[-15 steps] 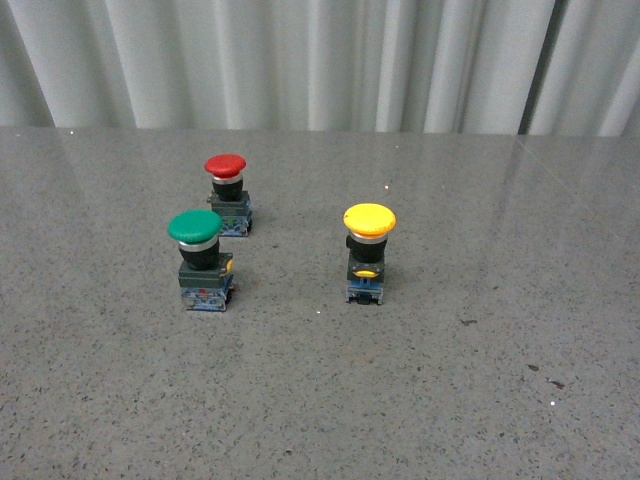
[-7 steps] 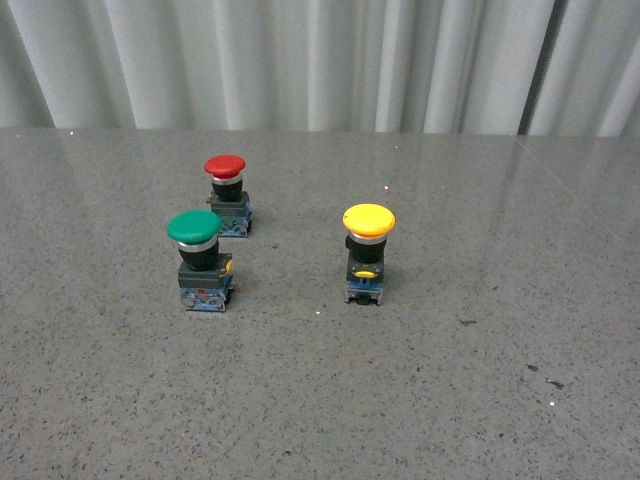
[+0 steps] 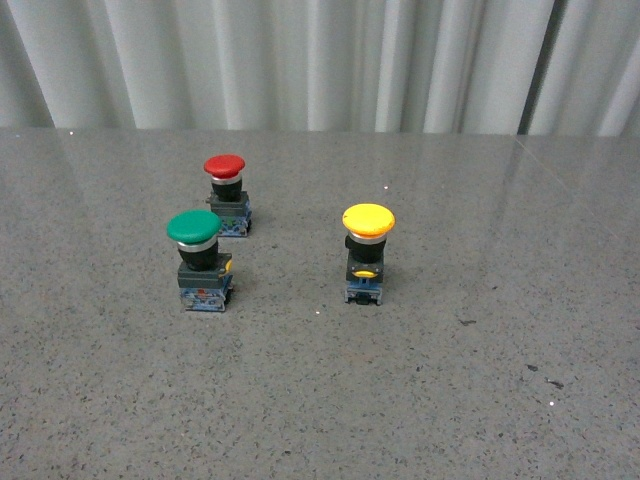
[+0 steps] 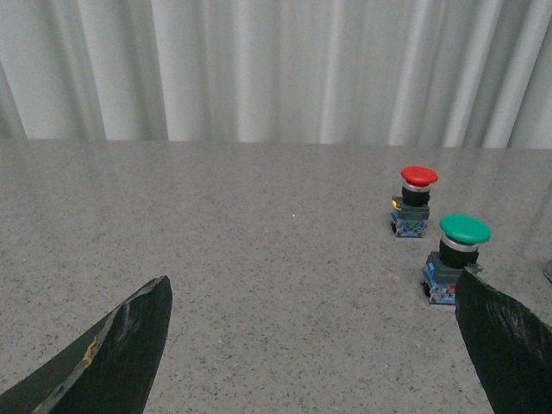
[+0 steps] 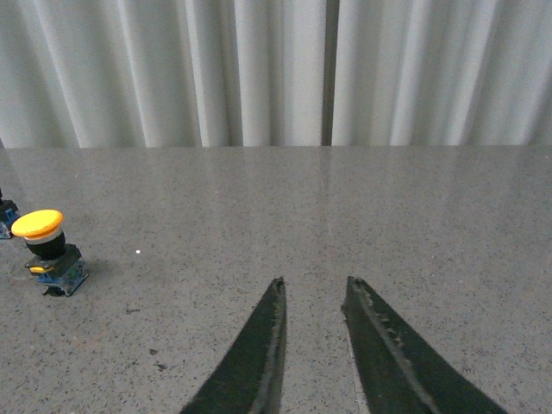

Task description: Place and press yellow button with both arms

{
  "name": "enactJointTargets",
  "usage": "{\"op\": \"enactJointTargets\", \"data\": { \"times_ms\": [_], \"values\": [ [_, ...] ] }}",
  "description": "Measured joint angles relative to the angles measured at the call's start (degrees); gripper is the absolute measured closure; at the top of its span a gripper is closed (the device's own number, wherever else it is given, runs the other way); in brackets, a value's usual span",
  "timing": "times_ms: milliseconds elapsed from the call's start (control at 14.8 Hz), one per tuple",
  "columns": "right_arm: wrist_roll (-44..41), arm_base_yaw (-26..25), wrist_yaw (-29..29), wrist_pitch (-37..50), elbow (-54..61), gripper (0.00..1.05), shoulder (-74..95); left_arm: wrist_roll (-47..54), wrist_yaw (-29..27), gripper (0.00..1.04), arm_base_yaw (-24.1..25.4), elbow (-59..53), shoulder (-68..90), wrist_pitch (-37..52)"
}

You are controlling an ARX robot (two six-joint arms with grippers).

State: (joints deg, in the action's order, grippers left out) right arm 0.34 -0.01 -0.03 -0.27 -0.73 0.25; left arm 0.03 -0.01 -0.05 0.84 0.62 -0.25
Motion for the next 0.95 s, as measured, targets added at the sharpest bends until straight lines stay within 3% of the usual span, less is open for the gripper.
{"op": "enactJointTargets", "data": {
  "times_ms": [203, 473, 947],
  "values": [
    [0.0, 0.0, 0.0, 0.0, 0.0, 0.43, 0.0, 0.0, 0.0, 0.07, 0.0, 0.0, 0.0, 0.0],
    [0.0, 0.0, 0.0, 0.0, 0.0, 0.05, 0.0, 0.0, 0.0, 0.07, 0.0, 0.0, 0.0, 0.0],
    [0.0, 0.0, 0.0, 0.0, 0.0, 0.06, 0.0, 0.0, 0.0, 0.07, 0.0, 0.0, 0.0, 0.0]
  ]
}}
